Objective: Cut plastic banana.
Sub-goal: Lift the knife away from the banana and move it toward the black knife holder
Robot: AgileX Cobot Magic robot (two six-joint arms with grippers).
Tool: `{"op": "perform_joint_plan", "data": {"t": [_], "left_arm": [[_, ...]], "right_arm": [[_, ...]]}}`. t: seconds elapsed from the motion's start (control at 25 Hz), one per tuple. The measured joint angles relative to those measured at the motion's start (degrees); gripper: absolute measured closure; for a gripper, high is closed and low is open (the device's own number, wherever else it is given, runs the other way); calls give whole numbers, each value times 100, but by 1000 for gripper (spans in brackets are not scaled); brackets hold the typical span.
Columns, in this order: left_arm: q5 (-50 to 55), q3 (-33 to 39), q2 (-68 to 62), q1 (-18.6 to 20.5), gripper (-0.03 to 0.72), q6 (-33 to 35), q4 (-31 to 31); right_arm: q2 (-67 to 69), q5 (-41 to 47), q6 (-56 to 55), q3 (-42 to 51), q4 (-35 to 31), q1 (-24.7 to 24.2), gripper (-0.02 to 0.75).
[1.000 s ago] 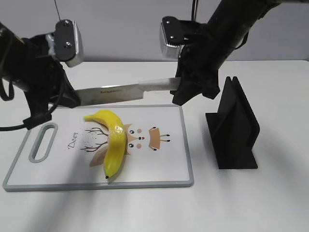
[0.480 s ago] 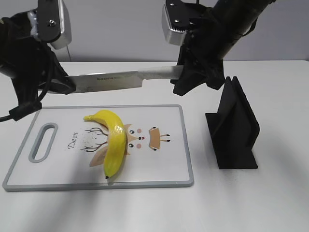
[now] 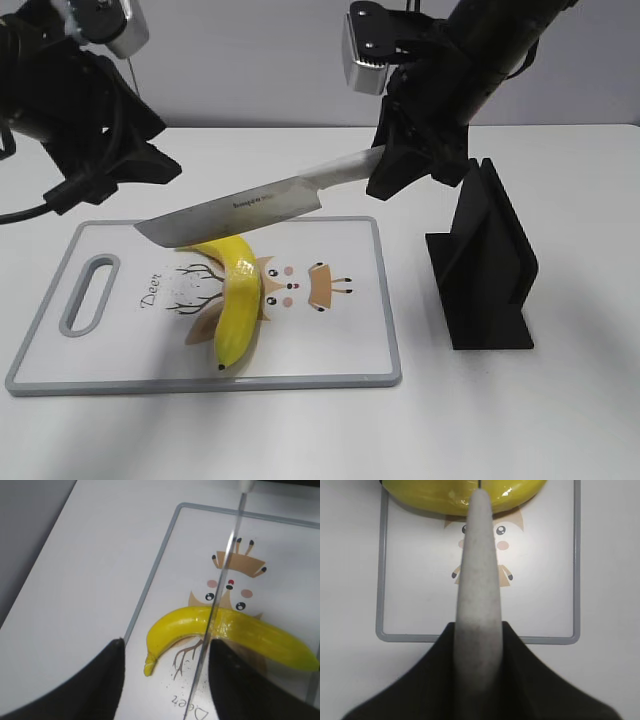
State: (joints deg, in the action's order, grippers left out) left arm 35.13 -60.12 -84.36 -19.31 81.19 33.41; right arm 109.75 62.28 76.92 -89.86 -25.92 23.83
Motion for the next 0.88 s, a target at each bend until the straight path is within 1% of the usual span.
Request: {"op": "perform_joint_plan", "data": {"t": [0.04, 0.08, 0.2, 0.28, 0.36, 0.44, 0.52, 0.56, 0.68, 0.8, 0.88], "left_arm": [[-55, 0, 0, 0, 131, 0, 57], [-93, 0, 0, 0, 106, -7, 134], [-173, 0, 9, 7, 85, -165, 224], [-241, 0, 68, 56, 84, -676, 199], [-438, 0, 188, 170, 84, -1677, 23], [-515, -59, 330, 349, 95, -2857, -394], [-263, -288, 468, 586, 123, -4336, -1055], [-7, -460, 521, 689, 134, -4967, -1415], [821, -985, 616, 979, 151, -6098, -2215], [1650, -1376, 692, 1164, 155, -6718, -2693], [2365, -1467, 725, 1217, 156, -7046, -3003]], "right_arm": [[4, 0, -7, -1, 0, 0, 570], [4, -6, -19, -1, 0, 0, 571], [4, -6, -175, -1, 0, 0, 570], [4, -6, -402, -1, -5, 0, 570], [4, -6, -722, -1, -5, 0, 570], [4, -6, -1036, -1, -5, 0, 570], [4, -6, -1431, -23, -5, 0, 570], [4, 5, -1669, -79, -1, 0, 570], [4, 19, -2360, -336, 1, 0, 570], [4, 85, -3074, -630, 7, 0, 570], [-21, 123, -3575, -712, 7, 0, 570]]}}
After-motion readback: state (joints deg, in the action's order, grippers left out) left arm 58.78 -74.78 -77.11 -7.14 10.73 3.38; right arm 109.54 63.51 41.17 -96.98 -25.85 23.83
